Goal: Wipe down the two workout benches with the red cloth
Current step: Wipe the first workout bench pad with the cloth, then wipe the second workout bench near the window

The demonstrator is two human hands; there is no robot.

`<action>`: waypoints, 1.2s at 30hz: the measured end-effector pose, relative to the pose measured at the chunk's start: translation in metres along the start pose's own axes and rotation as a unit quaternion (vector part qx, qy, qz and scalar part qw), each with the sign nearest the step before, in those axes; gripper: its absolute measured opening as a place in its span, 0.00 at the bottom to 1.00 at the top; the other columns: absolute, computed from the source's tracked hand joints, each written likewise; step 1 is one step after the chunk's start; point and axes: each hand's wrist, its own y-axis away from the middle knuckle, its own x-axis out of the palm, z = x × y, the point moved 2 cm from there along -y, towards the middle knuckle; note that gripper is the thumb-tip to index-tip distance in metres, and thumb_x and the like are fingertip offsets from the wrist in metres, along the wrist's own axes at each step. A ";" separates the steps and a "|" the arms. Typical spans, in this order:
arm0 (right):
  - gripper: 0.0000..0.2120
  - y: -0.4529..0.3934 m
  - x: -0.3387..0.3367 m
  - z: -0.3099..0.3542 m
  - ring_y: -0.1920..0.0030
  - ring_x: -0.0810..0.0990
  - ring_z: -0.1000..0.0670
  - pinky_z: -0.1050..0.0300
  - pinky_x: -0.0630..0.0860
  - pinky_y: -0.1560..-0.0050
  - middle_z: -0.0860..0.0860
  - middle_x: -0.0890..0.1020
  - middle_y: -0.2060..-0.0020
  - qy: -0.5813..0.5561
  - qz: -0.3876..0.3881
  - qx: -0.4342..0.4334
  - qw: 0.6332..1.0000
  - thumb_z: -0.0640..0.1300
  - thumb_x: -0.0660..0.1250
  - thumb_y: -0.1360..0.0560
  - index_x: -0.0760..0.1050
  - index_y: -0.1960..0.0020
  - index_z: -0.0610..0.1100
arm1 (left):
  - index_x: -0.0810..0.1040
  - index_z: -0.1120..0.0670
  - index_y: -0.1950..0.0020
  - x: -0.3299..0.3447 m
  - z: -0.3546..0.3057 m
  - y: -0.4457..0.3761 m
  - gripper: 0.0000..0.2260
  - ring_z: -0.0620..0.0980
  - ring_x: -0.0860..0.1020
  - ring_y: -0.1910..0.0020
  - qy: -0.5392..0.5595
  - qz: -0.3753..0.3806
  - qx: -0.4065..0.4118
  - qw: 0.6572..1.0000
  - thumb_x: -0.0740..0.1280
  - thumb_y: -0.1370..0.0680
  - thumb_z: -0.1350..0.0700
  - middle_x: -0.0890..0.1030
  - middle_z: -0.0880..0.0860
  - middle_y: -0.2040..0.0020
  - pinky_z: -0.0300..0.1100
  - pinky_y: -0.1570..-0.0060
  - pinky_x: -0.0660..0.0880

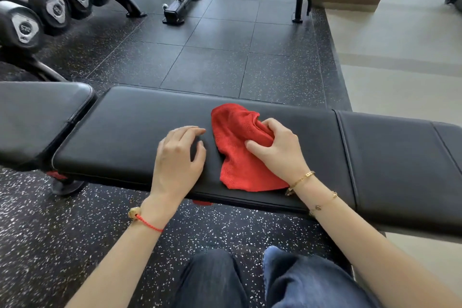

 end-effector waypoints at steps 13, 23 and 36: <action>0.08 0.035 -0.107 0.094 0.63 0.75 0.57 0.63 0.71 0.59 0.55 0.80 0.65 -0.066 0.047 0.179 0.980 0.40 0.75 0.32 0.76 0.57 0.44 | 0.81 0.55 0.41 -0.138 -0.106 -0.012 0.11 0.51 0.77 0.40 0.005 0.079 -0.050 0.996 0.67 0.22 0.62 0.80 0.50 0.41 0.52 0.38 0.74; 0.09 0.148 -0.272 0.292 0.59 0.78 0.54 0.55 0.75 0.52 0.50 0.82 0.59 -0.138 0.012 0.239 0.961 0.39 0.74 0.30 0.76 0.52 0.40 | 0.81 0.55 0.41 -0.350 -0.248 -0.014 0.11 0.50 0.78 0.42 0.045 0.134 -0.006 0.990 0.67 0.22 0.61 0.81 0.50 0.43 0.50 0.40 0.75; 0.10 0.297 -0.383 0.413 0.53 0.81 0.52 0.52 0.78 0.47 0.51 0.84 0.54 -0.231 -0.134 0.301 0.916 0.39 0.74 0.29 0.78 0.51 0.50 | 0.80 0.53 0.40 -0.493 -0.362 0.005 0.10 0.48 0.77 0.45 0.077 0.204 0.077 0.973 0.65 0.21 0.58 0.81 0.48 0.45 0.45 0.42 0.75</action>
